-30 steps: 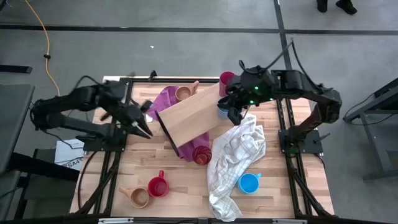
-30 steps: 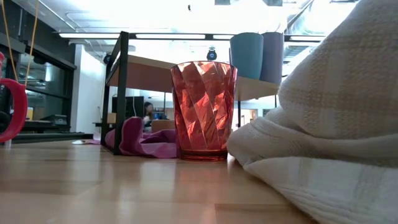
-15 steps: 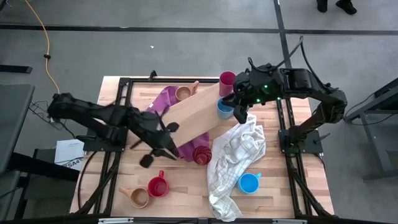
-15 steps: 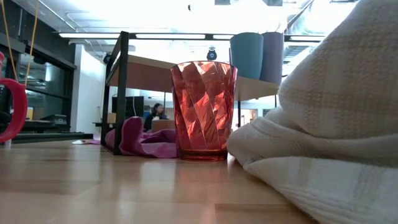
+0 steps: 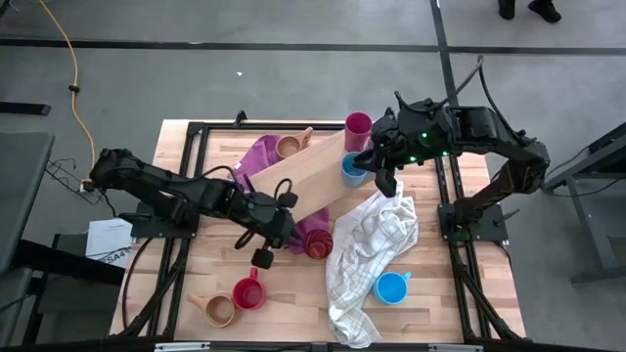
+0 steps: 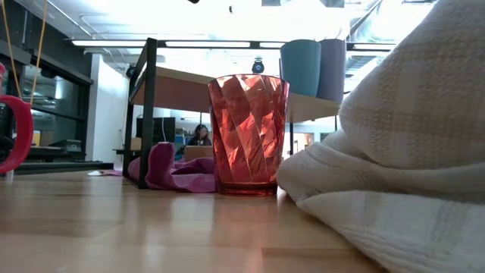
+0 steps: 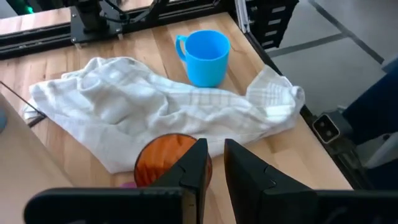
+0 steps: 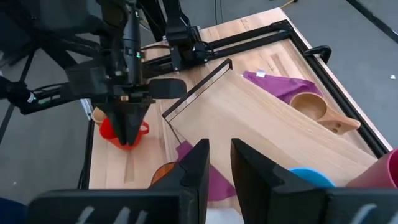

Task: Stack small to large cups/mugs on shelf
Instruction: Put the red cup on the shelf

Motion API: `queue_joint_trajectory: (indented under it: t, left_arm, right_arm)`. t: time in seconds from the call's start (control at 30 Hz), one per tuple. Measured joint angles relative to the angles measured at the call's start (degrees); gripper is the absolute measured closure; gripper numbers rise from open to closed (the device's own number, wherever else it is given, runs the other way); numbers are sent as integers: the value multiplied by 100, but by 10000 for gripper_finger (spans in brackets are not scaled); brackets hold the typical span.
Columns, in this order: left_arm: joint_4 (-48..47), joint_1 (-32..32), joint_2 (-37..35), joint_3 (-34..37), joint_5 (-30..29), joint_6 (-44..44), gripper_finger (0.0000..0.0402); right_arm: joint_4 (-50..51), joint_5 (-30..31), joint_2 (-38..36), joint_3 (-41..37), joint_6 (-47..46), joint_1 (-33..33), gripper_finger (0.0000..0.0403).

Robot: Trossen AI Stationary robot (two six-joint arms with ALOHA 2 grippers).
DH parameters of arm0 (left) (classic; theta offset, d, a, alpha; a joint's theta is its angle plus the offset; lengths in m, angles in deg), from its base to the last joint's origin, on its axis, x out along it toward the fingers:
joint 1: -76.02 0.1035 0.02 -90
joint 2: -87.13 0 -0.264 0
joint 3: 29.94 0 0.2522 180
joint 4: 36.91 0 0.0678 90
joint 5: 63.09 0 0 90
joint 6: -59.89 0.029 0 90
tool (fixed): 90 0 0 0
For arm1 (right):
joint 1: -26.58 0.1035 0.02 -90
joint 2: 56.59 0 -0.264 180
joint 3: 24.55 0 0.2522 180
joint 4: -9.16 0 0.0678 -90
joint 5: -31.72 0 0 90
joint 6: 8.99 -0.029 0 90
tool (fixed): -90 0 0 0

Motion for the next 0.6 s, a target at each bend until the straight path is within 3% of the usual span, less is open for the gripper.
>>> queue_joint_trajectory:
  t: [0.27,0.6]
  left_arm:
    - [-31,11,519,-175,88,-90,357]
    - [-94,10,859,-260,-22,-111,357]
  right_arm:
    - [-607,-313,-411,0,358,0,345]
    - [-605,-212,-1211,2,520,-2,345]
